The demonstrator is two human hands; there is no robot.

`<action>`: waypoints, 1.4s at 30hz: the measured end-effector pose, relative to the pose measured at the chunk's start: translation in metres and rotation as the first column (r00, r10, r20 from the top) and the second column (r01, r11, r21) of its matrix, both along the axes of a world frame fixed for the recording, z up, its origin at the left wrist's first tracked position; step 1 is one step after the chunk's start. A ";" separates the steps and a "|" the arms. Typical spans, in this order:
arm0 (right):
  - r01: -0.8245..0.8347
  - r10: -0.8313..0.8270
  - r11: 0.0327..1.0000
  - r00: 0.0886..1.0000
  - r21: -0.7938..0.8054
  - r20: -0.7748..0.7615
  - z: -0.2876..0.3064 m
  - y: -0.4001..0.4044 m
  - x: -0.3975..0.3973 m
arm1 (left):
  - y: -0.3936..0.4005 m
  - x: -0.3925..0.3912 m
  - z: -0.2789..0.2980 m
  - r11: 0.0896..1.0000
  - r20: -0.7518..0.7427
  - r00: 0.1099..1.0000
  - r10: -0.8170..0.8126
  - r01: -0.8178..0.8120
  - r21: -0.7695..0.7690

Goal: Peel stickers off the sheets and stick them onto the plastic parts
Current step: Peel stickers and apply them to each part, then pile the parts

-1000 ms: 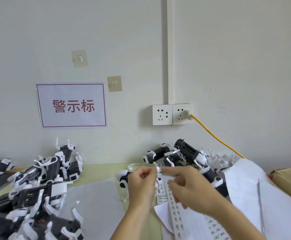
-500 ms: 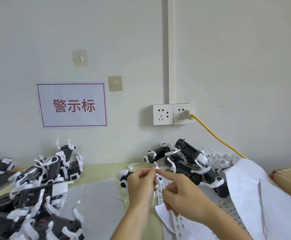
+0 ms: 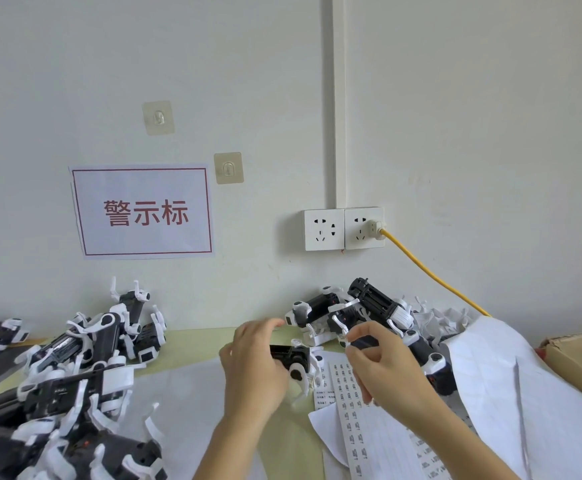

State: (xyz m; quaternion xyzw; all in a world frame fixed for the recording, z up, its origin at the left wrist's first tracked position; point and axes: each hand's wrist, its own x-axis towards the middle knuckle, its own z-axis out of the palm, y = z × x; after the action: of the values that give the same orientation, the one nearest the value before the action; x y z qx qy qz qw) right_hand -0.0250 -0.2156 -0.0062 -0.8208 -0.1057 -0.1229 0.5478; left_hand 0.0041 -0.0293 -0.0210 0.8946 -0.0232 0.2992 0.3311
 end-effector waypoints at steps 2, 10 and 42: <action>-0.016 0.015 1.000 1.000 -0.018 -0.020 -0.002 -0.001 0.001 | 0.005 0.004 -0.009 0.987 -0.159 0.987 0.024 0.002 0.161; -0.042 0.039 0.997 0.998 -0.062 -0.048 -0.005 0.002 0.003 | 0.003 0.009 -0.021 0.948 -0.102 0.981 0.166 -0.131 0.289; 0.018 0.001 0.983 0.994 -0.180 0.105 -0.009 -0.008 0.012 | -0.042 -0.004 -0.012 0.680 -0.172 0.853 -0.492 0.253 -0.688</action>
State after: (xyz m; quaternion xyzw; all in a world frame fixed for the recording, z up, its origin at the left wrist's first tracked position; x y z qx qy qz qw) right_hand -0.0129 -0.2235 -0.0155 -0.8600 -0.1414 -0.1581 0.4642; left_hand 0.0002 -0.0712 -0.0332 0.7390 -0.0461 0.0524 0.6701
